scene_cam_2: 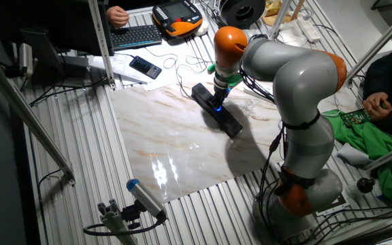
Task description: Turn the knob to increase the volume of the speaker
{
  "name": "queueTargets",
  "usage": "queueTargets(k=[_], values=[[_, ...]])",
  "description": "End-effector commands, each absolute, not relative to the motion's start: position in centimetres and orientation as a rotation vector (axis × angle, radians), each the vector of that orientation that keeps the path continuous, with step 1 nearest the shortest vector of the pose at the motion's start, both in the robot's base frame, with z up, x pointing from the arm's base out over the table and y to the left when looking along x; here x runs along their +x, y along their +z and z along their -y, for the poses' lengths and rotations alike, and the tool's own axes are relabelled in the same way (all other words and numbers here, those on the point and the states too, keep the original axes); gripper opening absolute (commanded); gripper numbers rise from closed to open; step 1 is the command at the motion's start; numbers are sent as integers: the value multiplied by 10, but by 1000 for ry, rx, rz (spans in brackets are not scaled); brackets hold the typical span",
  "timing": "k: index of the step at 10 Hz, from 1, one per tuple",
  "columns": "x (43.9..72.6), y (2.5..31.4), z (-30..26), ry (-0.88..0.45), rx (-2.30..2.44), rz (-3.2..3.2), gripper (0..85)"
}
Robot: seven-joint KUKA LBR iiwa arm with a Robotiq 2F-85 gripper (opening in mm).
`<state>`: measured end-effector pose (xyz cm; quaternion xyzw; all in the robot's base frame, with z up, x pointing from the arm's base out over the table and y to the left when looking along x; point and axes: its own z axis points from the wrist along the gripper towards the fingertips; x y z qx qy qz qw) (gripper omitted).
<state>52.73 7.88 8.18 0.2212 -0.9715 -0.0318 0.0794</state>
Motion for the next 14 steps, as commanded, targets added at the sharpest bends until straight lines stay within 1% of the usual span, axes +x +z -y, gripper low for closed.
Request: queueTargets(k=[1, 2, 3, 12, 14], values=[[527, 82, -79, -96, 662, 2906, 340], [527, 82, -79, -100, 662, 2906, 340], [527, 82, -79, -104, 663, 2908, 170], [528, 83, -81, -73, 543, 2959, 170], [528, 83, -82, -85, 499, 2972, 170]])
